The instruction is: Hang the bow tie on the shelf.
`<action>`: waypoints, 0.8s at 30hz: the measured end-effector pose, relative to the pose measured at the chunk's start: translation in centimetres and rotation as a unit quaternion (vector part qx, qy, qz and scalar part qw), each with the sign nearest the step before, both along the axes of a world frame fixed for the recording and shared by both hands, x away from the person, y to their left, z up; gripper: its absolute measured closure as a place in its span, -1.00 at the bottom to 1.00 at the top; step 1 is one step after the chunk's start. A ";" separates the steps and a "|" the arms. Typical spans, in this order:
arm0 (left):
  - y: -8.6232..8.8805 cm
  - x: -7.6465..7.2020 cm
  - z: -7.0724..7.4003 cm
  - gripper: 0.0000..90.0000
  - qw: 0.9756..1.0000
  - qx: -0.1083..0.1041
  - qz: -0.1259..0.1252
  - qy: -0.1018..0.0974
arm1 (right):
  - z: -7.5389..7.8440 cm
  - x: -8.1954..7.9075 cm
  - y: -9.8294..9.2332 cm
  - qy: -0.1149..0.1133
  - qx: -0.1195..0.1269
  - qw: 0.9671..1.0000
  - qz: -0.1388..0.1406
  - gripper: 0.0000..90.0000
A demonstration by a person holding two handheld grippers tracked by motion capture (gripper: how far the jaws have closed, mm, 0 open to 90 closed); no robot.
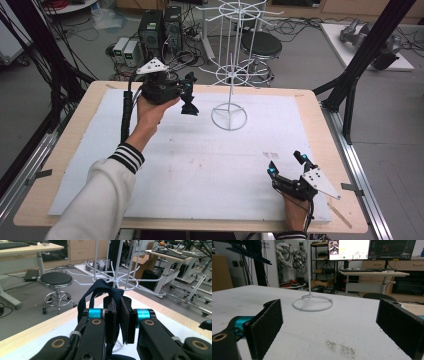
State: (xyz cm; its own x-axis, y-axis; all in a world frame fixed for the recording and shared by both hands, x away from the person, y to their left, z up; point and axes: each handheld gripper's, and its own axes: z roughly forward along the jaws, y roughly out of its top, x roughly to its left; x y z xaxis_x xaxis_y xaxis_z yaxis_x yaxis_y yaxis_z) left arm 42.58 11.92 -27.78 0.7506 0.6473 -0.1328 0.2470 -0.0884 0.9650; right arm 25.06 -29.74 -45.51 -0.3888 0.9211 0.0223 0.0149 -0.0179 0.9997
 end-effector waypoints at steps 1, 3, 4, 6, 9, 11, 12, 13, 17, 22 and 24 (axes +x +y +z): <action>-0.1 0.0 0.0 0.85 1.000 0.001 0.000 0.001 | 0.0 0.0 0.0 0.000 0.000 1.000 0.000 -0.87; -0.4 0.1 0.0 0.85 1.000 0.001 -0.001 0.002 | 0.0 0.0 0.0 0.000 0.001 1.000 -0.001 -0.87; -0.4 0.1 0.0 0.85 1.000 0.001 -0.001 0.002 | 0.0 0.0 0.0 0.000 0.001 1.000 -0.001 -0.87; -1.0 0.3 0.1 0.85 1.000 -0.002 -0.004 0.004 | 0.0 0.0 0.0 0.000 0.001 1.000 -0.001 -0.87; -1.7 0.6 0.3 0.85 1.000 0.000 -0.005 0.002 | 0.0 0.0 0.0 -0.001 0.002 1.000 -0.001 -0.87; -2.1 0.7 0.5 0.85 1.000 -0.006 -0.006 0.001 | 0.0 0.0 0.0 0.000 0.002 1.000 -0.002 -0.87; -2.1 0.7 0.5 0.85 1.000 -0.006 -0.006 0.001 | 0.0 0.0 0.0 -0.001 0.002 1.000 -0.001 -0.87; -2.5 0.8 0.7 0.85 1.000 -0.005 -0.005 0.000 | 0.0 0.0 0.0 0.001 0.002 1.000 -0.003 -0.87; -3.1 0.8 1.1 0.85 1.000 -0.003 -0.009 0.000 | 0.0 0.0 0.0 0.000 0.002 1.000 -0.002 -0.87; -3.5 0.8 1.4 0.85 1.000 -0.001 -0.010 -0.001 | 0.0 0.0 0.0 0.001 0.005 1.000 -0.002 -0.87; -3.8 0.9 1.6 0.85 1.000 0.000 -0.011 -0.002 | 0.0 0.0 0.0 0.000 0.004 1.000 -0.002 -0.87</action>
